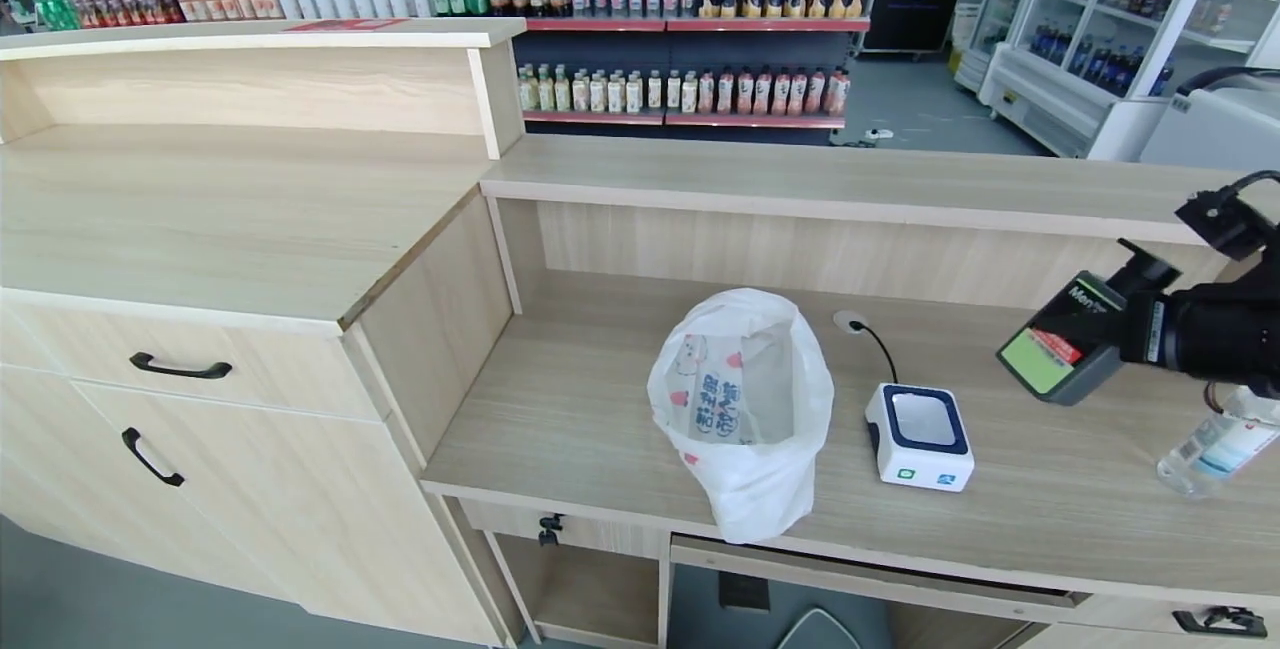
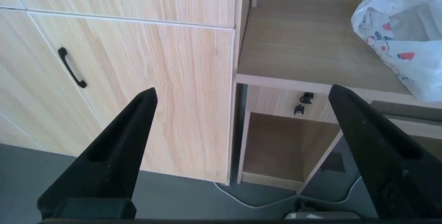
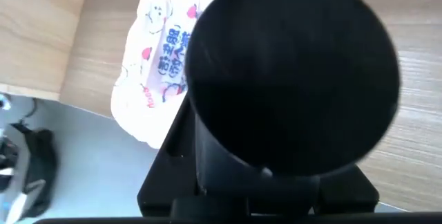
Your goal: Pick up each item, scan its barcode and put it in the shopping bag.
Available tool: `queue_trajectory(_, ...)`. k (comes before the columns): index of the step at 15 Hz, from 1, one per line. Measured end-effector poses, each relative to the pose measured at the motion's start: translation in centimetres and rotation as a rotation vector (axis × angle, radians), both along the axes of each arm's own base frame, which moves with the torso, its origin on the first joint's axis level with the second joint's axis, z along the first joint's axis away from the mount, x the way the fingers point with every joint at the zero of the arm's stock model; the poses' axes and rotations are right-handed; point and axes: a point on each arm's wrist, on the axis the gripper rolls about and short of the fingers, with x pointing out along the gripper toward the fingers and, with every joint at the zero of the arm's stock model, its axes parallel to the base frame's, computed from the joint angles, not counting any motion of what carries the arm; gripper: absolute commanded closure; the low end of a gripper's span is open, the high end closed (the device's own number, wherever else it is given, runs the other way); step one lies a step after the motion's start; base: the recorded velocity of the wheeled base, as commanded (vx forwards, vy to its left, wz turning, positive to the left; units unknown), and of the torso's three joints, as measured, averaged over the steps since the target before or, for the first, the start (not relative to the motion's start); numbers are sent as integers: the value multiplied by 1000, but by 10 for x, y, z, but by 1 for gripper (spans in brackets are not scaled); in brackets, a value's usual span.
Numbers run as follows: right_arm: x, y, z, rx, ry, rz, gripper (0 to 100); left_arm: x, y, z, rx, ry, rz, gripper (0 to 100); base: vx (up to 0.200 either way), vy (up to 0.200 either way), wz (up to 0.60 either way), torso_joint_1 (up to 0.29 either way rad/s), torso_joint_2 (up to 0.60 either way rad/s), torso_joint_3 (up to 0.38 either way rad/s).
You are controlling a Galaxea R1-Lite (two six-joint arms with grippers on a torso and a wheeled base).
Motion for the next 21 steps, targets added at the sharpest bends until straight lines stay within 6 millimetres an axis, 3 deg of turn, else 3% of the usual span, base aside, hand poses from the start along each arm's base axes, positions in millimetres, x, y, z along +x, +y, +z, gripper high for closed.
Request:
queue_trajectory(4,54,-7,-13,178,92,8,100,0,0,0,0,0,0,0,0,0,0,0,0,0)
queue_trajectory(7,75,-13,-33,203,159,21,100,0,0,0,0,0,0,0,0,0,0,0,0,0)
queue_trajectory(12,89,-22,-65,59,163,129,100,0,0,0,0,0,0,0,0,0,0,0,0,0)
queue_trajectory(21,111,-24,-92,18,154,245,100,0,0,0,0,0,0,0,0,0,0,0,0,0)
